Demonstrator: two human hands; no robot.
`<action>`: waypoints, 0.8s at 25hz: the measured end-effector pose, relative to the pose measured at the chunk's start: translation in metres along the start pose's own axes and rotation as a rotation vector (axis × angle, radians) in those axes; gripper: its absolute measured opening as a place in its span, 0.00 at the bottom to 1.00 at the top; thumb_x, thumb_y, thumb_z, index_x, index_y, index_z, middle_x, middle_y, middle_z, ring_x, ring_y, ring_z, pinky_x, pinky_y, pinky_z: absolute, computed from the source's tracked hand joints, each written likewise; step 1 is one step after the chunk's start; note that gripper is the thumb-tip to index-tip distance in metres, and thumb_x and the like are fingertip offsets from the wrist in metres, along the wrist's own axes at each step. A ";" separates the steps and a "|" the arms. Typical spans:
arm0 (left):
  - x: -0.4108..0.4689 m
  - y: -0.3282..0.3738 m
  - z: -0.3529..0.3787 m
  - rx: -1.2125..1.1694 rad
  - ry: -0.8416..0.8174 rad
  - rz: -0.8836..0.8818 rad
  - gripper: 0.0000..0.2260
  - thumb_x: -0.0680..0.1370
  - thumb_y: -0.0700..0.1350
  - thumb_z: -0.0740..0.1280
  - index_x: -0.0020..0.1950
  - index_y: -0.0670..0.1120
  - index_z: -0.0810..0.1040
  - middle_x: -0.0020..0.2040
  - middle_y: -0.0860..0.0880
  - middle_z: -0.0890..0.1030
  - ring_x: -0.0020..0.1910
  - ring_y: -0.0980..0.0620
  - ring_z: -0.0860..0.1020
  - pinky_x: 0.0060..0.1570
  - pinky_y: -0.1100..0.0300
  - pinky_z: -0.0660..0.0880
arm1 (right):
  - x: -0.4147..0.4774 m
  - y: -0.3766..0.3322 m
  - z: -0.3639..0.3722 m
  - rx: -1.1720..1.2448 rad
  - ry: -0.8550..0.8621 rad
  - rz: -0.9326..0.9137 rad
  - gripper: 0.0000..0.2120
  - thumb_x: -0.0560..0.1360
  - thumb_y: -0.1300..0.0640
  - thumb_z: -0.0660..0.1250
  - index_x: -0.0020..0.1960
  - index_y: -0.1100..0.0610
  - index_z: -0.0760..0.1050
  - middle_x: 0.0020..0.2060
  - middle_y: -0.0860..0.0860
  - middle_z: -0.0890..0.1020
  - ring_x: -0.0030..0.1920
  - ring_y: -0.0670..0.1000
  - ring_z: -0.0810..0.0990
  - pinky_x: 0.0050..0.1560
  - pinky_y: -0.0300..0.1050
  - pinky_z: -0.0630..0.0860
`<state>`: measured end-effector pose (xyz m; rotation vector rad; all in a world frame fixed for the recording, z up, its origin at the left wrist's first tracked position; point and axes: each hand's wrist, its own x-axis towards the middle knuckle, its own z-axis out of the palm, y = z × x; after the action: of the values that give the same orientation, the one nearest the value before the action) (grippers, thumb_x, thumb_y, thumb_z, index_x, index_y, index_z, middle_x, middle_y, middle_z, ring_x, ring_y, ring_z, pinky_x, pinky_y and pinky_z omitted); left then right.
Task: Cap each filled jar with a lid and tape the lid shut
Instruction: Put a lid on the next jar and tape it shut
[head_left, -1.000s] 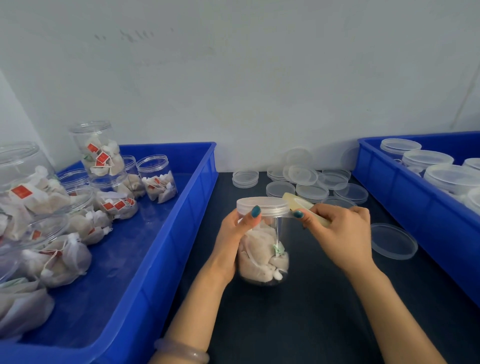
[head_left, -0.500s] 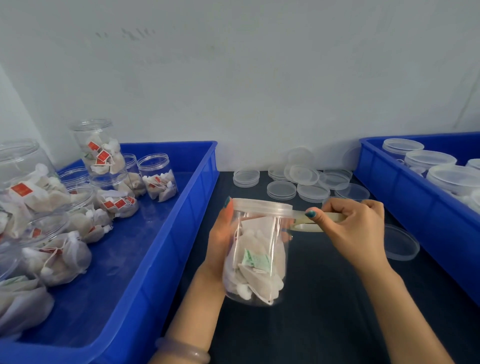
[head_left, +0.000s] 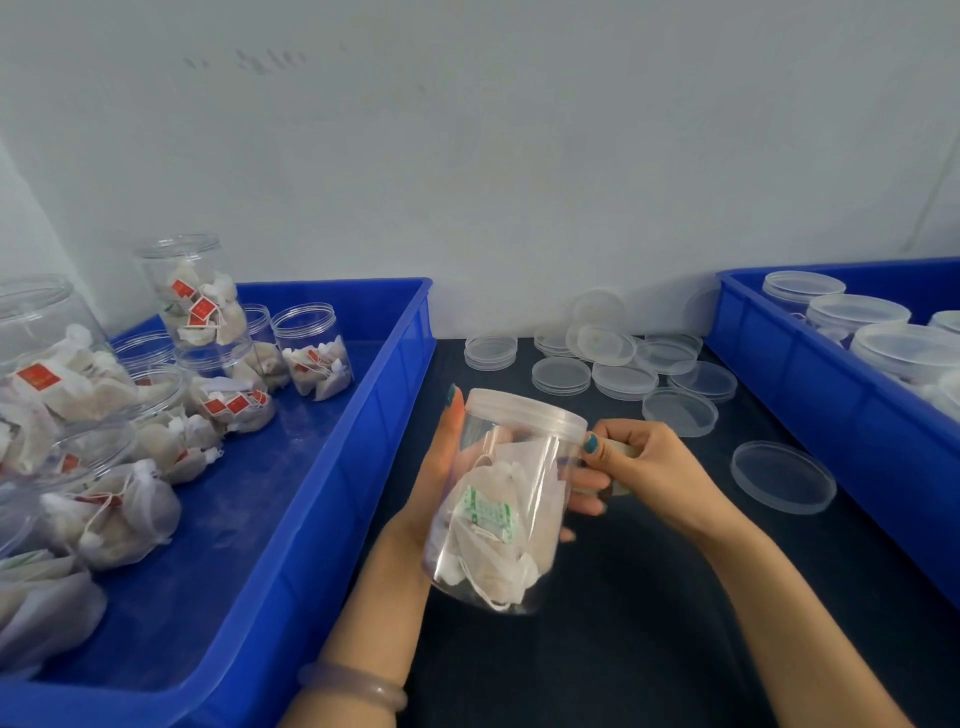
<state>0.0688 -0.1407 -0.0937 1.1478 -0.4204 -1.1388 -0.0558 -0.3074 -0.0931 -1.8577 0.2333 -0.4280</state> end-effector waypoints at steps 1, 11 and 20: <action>0.000 0.005 0.003 -0.030 -0.019 -0.020 0.48 0.63 0.77 0.52 0.65 0.40 0.74 0.56 0.38 0.83 0.53 0.40 0.84 0.47 0.47 0.82 | -0.001 -0.001 -0.002 -0.016 -0.010 0.004 0.32 0.61 0.36 0.70 0.38 0.68 0.73 0.30 0.55 0.74 0.33 0.50 0.70 0.34 0.39 0.68; 0.015 -0.016 -0.008 0.533 0.546 0.848 0.09 0.81 0.51 0.63 0.49 0.61 0.83 0.46 0.60 0.85 0.48 0.62 0.82 0.44 0.69 0.77 | -0.001 0.009 -0.010 -0.457 0.156 0.136 0.38 0.51 0.19 0.62 0.34 0.54 0.73 0.28 0.48 0.82 0.30 0.45 0.74 0.36 0.47 0.71; 0.016 -0.021 0.007 1.008 0.526 0.665 0.49 0.57 0.76 0.72 0.74 0.63 0.60 0.70 0.61 0.69 0.67 0.62 0.70 0.61 0.60 0.74 | -0.001 0.012 -0.005 -0.712 0.171 0.068 0.20 0.69 0.29 0.62 0.42 0.46 0.74 0.32 0.43 0.80 0.35 0.45 0.78 0.36 0.45 0.73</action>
<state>0.0596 -0.1573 -0.1128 1.8987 -0.9165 0.0476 -0.0584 -0.3150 -0.1032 -2.4978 0.6258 -0.4961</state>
